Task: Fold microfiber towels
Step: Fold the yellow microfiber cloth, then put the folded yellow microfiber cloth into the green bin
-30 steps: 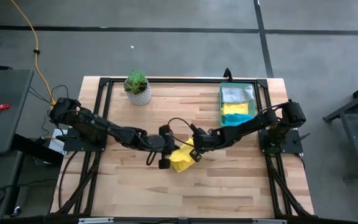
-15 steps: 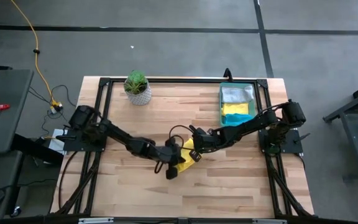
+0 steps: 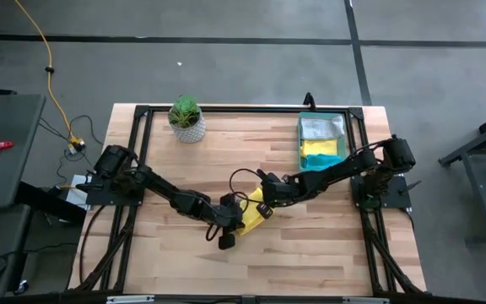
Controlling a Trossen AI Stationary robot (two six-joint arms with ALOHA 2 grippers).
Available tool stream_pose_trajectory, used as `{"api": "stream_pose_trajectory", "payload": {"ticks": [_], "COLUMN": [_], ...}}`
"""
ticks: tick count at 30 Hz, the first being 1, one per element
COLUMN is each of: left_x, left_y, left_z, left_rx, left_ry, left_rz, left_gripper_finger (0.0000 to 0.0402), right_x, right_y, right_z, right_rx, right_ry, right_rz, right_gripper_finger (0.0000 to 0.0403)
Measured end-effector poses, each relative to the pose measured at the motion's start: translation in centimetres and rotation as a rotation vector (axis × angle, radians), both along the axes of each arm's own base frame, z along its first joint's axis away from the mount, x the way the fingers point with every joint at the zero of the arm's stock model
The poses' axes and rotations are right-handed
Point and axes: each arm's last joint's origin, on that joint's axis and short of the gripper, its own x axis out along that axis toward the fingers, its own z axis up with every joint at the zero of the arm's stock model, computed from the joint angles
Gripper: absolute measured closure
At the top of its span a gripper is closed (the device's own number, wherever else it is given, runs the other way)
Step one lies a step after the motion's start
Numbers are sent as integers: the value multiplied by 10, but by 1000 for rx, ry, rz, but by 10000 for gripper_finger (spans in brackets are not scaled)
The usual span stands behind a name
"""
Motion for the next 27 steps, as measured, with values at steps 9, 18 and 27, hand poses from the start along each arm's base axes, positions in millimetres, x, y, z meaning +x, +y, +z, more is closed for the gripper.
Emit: {"api": "stream_pose_trajectory", "payload": {"ticks": [9, 18, 27], "left_x": [-12, -21, -20], "left_y": [-2, 3, 14], "left_z": [-19, -18, -19], "left_rx": [-2, 196, 227], "left_ry": [67, 152, 164], "left_rz": [-41, -239, -332], "left_gripper_finger": [401, 401, 401], "right_x": [-12, -14, -27], "right_y": [-4, -5, -6], "right_z": [35, 39, 24], "right_rx": [-44, 213, 270], "right_ry": [-79, -50, 73], "right_rz": [-37, -51, -103], "right_gripper_finger": [403, 368, 193]}}
